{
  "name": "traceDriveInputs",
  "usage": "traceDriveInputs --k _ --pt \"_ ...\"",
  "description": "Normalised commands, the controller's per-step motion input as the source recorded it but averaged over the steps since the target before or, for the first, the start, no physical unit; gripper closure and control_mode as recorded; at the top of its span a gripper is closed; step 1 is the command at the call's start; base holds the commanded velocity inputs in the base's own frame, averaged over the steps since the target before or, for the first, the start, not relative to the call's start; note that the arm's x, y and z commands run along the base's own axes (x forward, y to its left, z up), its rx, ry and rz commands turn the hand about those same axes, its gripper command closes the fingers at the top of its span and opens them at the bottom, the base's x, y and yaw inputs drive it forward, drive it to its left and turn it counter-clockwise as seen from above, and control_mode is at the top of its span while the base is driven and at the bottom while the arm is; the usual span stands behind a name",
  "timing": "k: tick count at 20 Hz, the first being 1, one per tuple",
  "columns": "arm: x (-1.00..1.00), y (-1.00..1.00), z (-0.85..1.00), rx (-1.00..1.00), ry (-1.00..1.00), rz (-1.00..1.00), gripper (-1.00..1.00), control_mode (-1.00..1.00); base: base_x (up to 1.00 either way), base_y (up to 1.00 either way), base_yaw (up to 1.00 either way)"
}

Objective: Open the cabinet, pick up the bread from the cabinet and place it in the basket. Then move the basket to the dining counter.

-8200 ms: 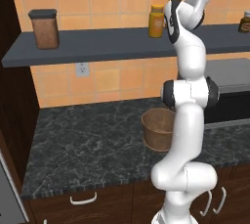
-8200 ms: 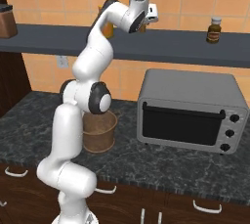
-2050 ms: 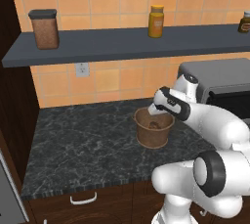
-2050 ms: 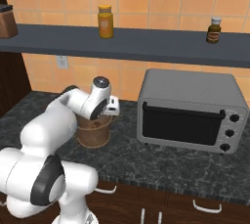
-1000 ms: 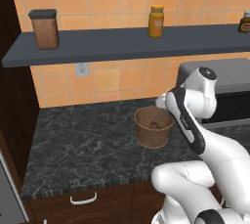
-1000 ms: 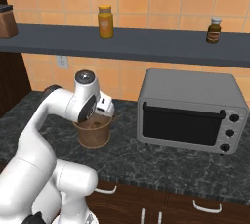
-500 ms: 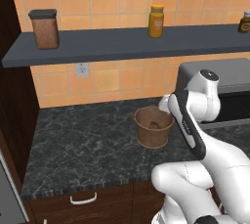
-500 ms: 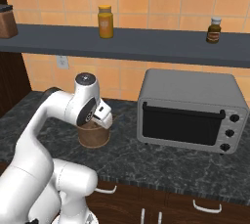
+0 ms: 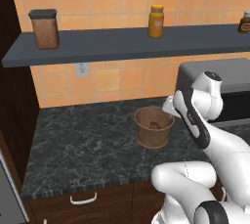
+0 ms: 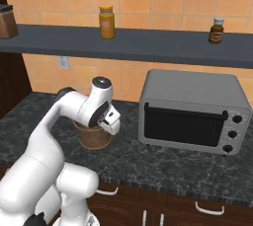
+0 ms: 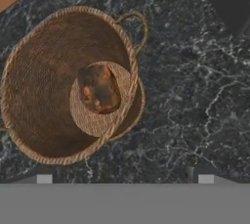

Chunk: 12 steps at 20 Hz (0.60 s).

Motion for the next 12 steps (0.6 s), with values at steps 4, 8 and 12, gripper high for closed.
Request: traceDriveInputs --k 4,8,12 --pt "0.29 0.01 -0.47 0.00 0.00 0.00 -1.00 -1.00 0.00 0.00 0.00" --pt "0.36 0.21 -0.34 -0.03 0.01 0.00 -1.00 -1.00 0.00 0.00 0.00" --pt "0.23 0.22 -0.22 -0.04 0.04 0.00 -1.00 -1.00 0.00 0.00 0.00"
